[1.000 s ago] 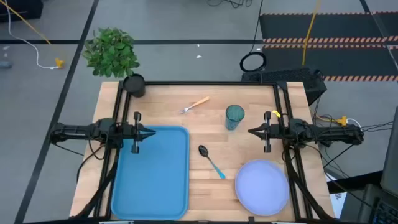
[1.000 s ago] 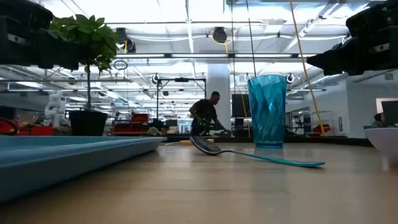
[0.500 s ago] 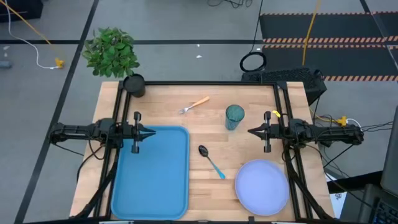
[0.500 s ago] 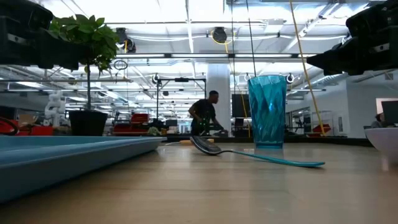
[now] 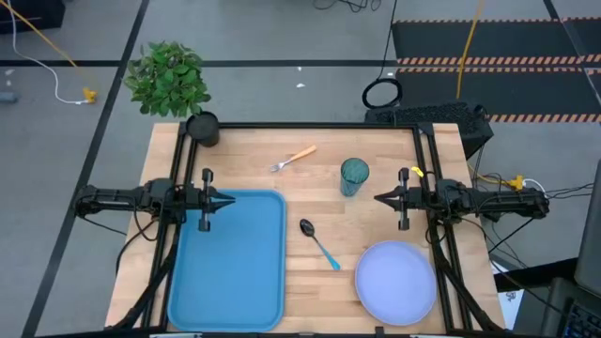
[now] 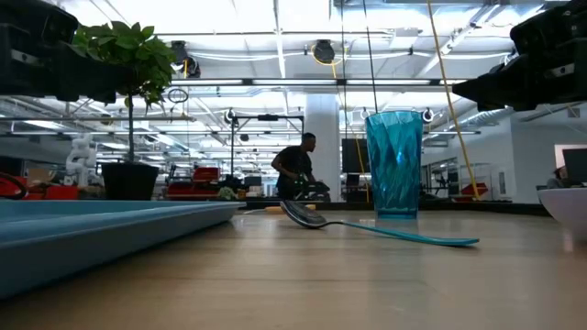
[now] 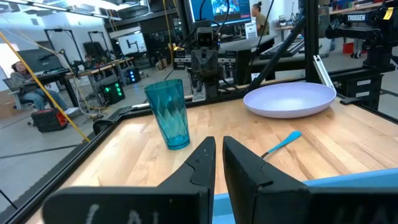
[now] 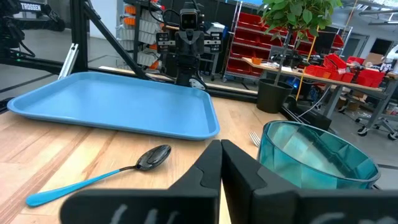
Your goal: Pick and place plate/cup/fork/spoon on tray
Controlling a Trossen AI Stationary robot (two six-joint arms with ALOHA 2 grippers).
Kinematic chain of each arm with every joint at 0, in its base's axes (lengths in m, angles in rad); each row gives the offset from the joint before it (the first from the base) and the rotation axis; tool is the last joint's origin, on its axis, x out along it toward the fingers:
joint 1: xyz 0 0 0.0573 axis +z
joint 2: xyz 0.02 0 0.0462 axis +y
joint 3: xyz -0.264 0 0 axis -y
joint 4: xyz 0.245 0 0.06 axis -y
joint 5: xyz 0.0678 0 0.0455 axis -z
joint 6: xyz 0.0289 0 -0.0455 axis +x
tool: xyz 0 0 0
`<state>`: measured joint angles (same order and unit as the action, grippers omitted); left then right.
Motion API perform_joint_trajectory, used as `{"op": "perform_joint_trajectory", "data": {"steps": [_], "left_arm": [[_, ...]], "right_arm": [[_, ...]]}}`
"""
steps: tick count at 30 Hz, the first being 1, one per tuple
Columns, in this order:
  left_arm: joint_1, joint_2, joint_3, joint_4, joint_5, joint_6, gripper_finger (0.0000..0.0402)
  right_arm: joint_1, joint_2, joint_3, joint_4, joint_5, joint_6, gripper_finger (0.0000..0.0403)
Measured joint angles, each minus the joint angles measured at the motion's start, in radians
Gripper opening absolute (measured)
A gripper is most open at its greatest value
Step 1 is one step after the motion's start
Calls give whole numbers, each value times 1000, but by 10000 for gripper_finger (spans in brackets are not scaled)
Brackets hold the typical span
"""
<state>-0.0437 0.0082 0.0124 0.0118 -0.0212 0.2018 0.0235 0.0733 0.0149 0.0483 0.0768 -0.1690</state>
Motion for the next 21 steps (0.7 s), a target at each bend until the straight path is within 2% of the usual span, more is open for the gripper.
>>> {"op": "perform_joint_trajectory", "data": {"steps": [21], "left_arm": [[0,0,0,1,0,2,35]], "right_arm": [[0,0,0,0,0,0,0]]}}
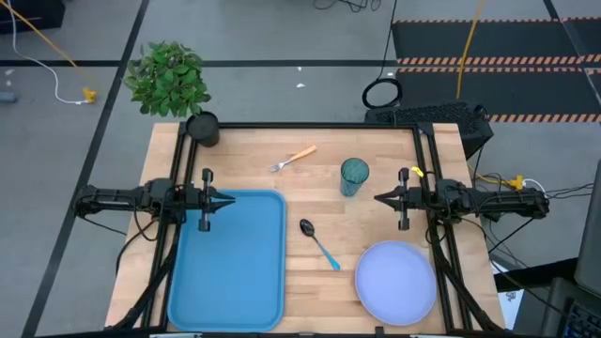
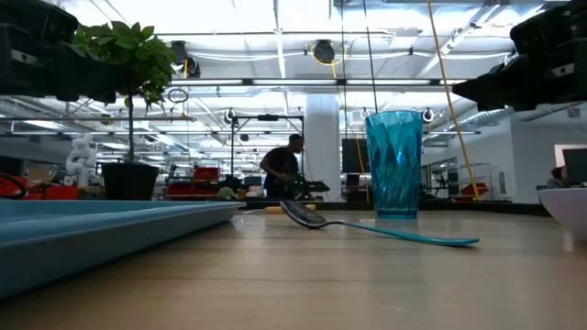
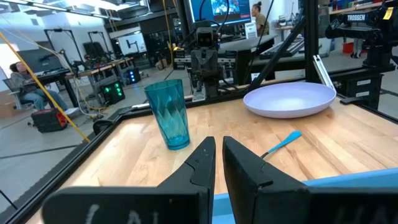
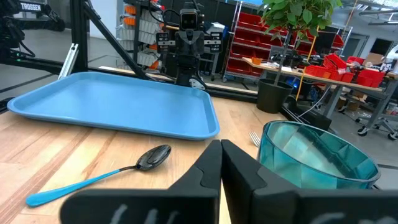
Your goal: Pick and place plate/cup/fork/spoon on tray
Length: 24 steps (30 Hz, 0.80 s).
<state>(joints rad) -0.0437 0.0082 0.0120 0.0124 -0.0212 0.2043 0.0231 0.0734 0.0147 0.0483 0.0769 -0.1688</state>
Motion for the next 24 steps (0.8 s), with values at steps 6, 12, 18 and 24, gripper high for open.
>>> {"op": "perform_joint_trajectory", "data": {"steps": [6,12,18,24], "left_arm": [[0,0,-1,8,0,0,35],[0,0,-3,100,-1,-2,35],[0,0,-3,137,-1,-3,35],[0,8,-2,272,-70,38,35]], "right_arm": [[0,0,0,0,0,-16,0],[0,0,0,0,0,-19,0],[0,0,0,2,0,-19,0],[0,0,0,6,0,30,0]]}}
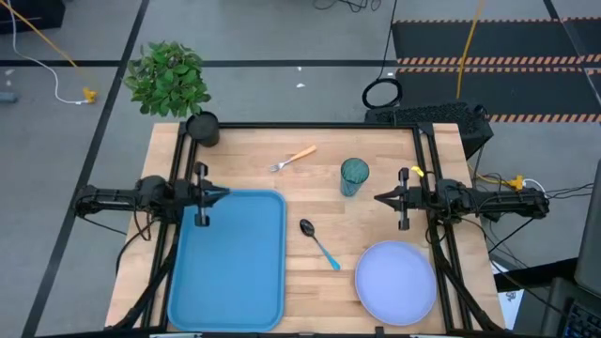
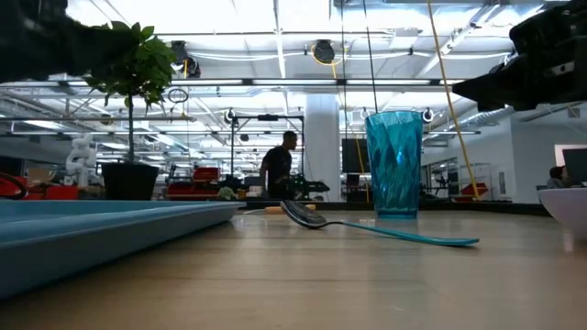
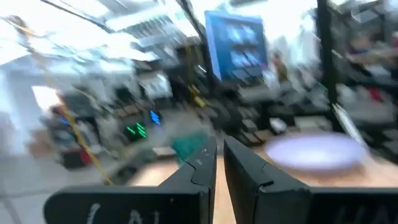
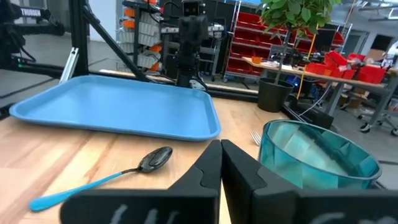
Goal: Pick and place plate/cup/fork/spoon on tray
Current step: Put the blue cup on the blue tray
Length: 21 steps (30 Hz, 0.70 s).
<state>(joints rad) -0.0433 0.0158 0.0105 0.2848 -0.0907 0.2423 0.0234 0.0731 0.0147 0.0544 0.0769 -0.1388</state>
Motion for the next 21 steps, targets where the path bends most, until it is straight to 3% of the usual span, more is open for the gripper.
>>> {"op": "perform_joint_trajectory", "data": {"steps": [5,8,13,18,21], "left_arm": [[0,4,5,208,56,56,35],[-1,8,63,205,91,92,35],[0,96,237,106,90,70,35],[0,284,492,-97,91,83,35],[0,425,644,-208,91,94,35]], "right_arm": [[0,1,0,14,0,22,0],[0,0,0,66,0,25,0],[0,0,0,156,0,25,0],[0,0,0,268,6,31,0],[0,0,18,347,128,49,0]]}}
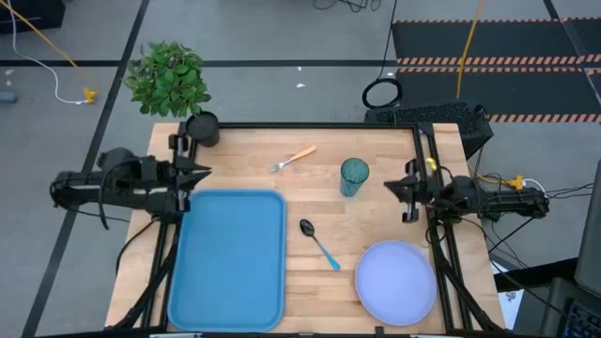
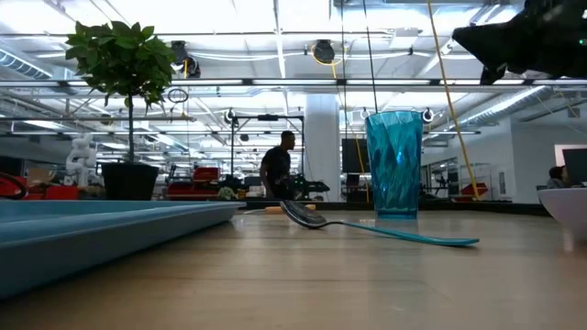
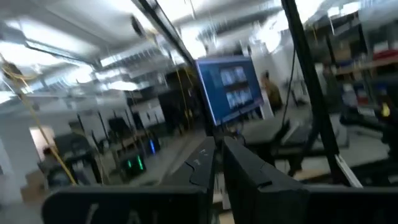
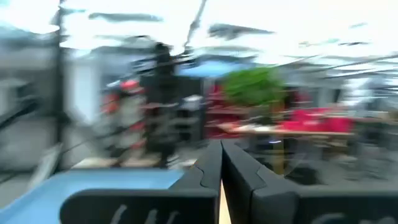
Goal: Pick and place plate/cup/fork/spoon on tray
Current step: Put the blue cup on the blue tray
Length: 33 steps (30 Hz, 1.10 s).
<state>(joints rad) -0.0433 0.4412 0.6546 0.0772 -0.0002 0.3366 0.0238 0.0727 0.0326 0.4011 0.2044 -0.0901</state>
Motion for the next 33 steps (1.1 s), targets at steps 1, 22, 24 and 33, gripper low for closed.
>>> {"op": "perform_joint_trajectory", "data": {"steps": [1,22,24,33], "left_arm": [[0,48,47,-21,0,0,35],[134,899,679,-279,-153,183,35],[137,938,680,-262,-175,171,35],[136,1114,680,-239,-110,156,35]], "right_arm": [[0,0,16,2,50,0,0],[3,131,231,-414,53,193,0],[3,146,237,-453,54,218,0],[3,234,240,-458,54,262,0]]}}
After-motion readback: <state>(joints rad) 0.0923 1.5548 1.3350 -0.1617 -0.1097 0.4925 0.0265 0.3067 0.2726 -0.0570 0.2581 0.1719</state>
